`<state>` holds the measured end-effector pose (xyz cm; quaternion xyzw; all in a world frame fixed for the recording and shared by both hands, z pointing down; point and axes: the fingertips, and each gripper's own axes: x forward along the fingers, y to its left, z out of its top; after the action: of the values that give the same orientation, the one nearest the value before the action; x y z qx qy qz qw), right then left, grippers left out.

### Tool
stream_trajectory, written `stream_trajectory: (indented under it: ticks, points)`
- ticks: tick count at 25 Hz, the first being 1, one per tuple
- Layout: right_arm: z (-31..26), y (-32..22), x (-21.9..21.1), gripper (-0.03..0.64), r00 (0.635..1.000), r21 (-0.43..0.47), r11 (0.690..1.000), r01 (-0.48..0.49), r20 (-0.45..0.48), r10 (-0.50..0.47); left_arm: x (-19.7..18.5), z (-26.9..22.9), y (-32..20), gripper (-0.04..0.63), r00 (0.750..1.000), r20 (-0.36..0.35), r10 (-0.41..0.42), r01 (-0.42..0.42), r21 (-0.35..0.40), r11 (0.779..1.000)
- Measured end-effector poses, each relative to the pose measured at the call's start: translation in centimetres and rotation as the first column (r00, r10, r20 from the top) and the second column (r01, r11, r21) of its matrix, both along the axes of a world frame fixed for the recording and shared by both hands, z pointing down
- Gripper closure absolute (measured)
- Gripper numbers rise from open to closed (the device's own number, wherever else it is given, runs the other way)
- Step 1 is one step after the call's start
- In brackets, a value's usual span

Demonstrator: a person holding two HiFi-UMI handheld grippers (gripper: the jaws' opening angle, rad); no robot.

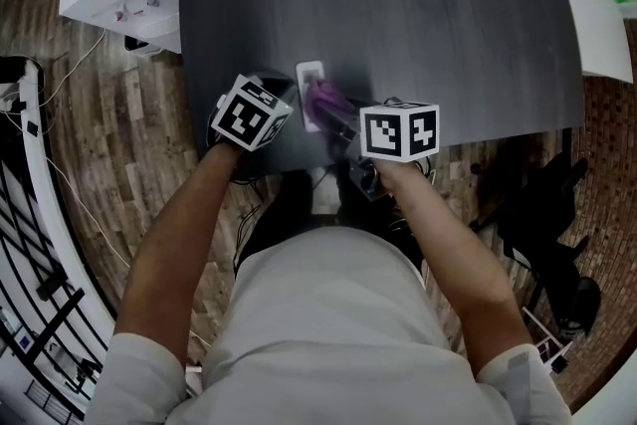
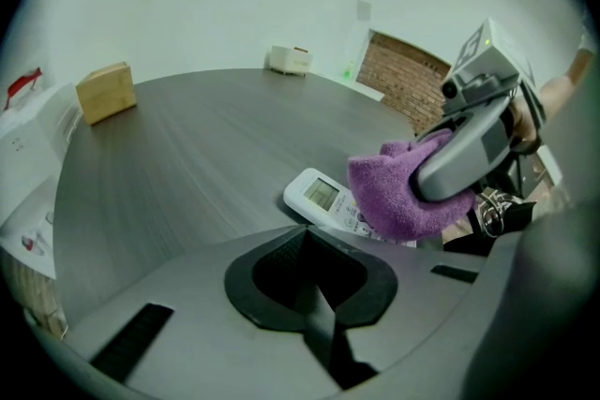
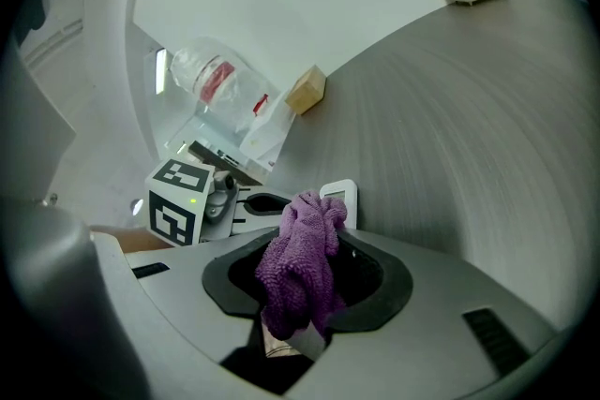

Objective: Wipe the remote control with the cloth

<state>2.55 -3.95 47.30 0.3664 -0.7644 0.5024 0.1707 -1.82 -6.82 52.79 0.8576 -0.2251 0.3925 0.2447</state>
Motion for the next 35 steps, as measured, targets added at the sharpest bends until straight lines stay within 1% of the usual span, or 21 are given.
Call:
stream_trajectory:
  ticks: [1, 3, 5, 7, 9, 10, 12, 14, 15, 16, 19, 20, 21, 22, 25, 26, 27, 28, 29, 32, 35]
  points:
    - [-0.2, -0.1, 0.2, 0.486, 1.000, 0.006, 1.000, 0.005, -0.004, -0.005, -0.2, -0.2, -0.1, 0.591, 1.000, -0.014, -0.025, 0.025, -0.001, 1.000]
    - [-1.0, -0.5, 1.0, 0.486, 1.000, 0.023, 1.000, 0.000, -0.011, 0.000, -0.9, -1.0, -0.2, 0.591, 0.992, -0.067, -0.105, 0.104, -0.018, 0.994]
    - [-2.2, -1.1, 1.9, 0.488, 1.000, 0.049, 0.999, -0.018, 0.000, 0.018, -2.0, -2.0, -0.2, 0.591, 0.971, -0.129, -0.202, 0.198, -0.042, 0.979]
    - [-4.1, -2.0, 2.6, 0.486, 0.999, 0.088, 0.995, -0.036, 0.021, 0.034, -3.2, -3.4, 0.1, 0.591, 0.937, -0.202, -0.285, 0.278, -0.062, 0.959]
    - [-6.2, -2.5, 3.4, 0.486, 0.998, 0.122, 0.991, -0.051, 0.038, 0.047, -4.0, -5.5, 0.5, 0.591, 0.887, -0.297, -0.354, 0.344, -0.086, 0.935]
    - [-7.4, -2.6, 3.8, 0.486, 0.997, 0.142, 0.988, -0.058, 0.049, 0.051, -4.2, -6.9, 0.7, 0.591, 0.854, -0.353, -0.383, 0.372, -0.102, 0.923]
    - [-10.4, -2.5, 4.3, 0.486, 0.995, 0.188, 0.980, -0.070, 0.079, 0.055, -4.7, -9.9, 1.6, 0.591, 0.780, -0.464, -0.420, 0.407, -0.134, 0.904]
    - [-13.9, -1.8, 4.6, 0.486, 0.992, 0.240, 0.967, -0.081, 0.115, 0.055, -5.2, -12.9, 2.5, 0.591, 0.714, -0.553, -0.430, 0.420, -0.153, 0.895]
    - [-15.7, -1.2, 4.7, 0.486, 0.990, 0.269, 0.959, -0.087, 0.128, 0.053, -5.5, -14.3, 3.1, 0.591, 0.688, -0.586, -0.428, 0.421, -0.157, 0.893]
    - [-17.6, -0.5, 5.0, 0.486, 0.989, 0.299, 0.950, -0.093, 0.140, 0.053, -5.8, -15.4, 3.7, 0.591, 0.669, -0.611, -0.424, 0.422, -0.159, 0.893]
    - [-22.8, 1.6, 6.2, 0.486, 0.983, 0.378, 0.917, -0.127, 0.169, 0.067, -6.4, -18.1, 5.2, 0.592, 0.632, -0.659, -0.408, 0.418, -0.153, 0.895]
    - [-24.2, 2.2, 6.7, 0.486, 0.981, 0.401, 0.905, -0.143, 0.176, 0.077, -6.5, -18.9, 5.6, 0.591, 0.615, -0.676, -0.405, 0.417, -0.157, 0.895]
    - [-25.4, 2.7, 7.2, 0.486, 0.980, 0.421, 0.893, -0.159, 0.179, 0.090, -6.6, -19.7, 5.9, 0.591, 0.592, -0.697, -0.405, 0.416, -0.166, 0.894]
    - [-26.3, 3.2, 7.7, 0.486, 0.979, 0.439, 0.882, -0.172, 0.175, 0.103, -6.8, -20.6, 6.2, 0.591, 0.561, -0.722, -0.406, 0.414, -0.180, 0.892]
    - [-27.9, 4.9, 8.7, 0.486, 0.984, 0.496, 0.851, -0.171, 0.123, 0.126, -7.3, -23.4, 7.2, 0.591, 0.444, -0.798, -0.407, 0.398, -0.231, 0.888]
    - [-28.0, 5.6, 8.9, 0.486, 0.987, 0.512, 0.844, -0.159, 0.099, 0.126, -7.4, -24.3, 7.7, 0.591, 0.412, -0.817, -0.404, 0.394, -0.240, 0.887]
    - [-28.0, 6.4, 9.1, 0.487, 0.989, 0.523, 0.840, -0.147, 0.079, 0.124, -7.5, -25.1, 8.3, 0.591, 0.389, -0.830, -0.398, 0.394, -0.241, 0.887]
    - [-27.9, 7.1, 9.2, 0.486, 0.991, 0.528, 0.838, -0.137, 0.069, 0.119, -7.6, -25.7, 8.8, 0.591, 0.376, -0.840, -0.392, 0.397, -0.236, 0.887]
    - [-27.7, 7.7, 9.4, 0.486, 0.991, 0.530, 0.838, -0.131, 0.068, 0.112, -7.6, -26.3, 9.4, 0.591, 0.369, -0.846, -0.385, 0.404, -0.226, 0.886]
    - [-27.2, 9.2, 10.0, 0.486, 0.992, 0.528, 0.840, -0.124, 0.092, 0.088, -7.3, -27.5, 11.4, 0.591, 0.355, -0.859, -0.368, 0.432, -0.198, 0.880]
    - [-27.5, 10.6, 11.3, 0.486, 0.992, 0.548, 0.828, -0.115, 0.099, 0.072, -6.2, -28.4, 13.5, 0.591, 0.342, -0.865, -0.366, 0.462, -0.185, 0.867]
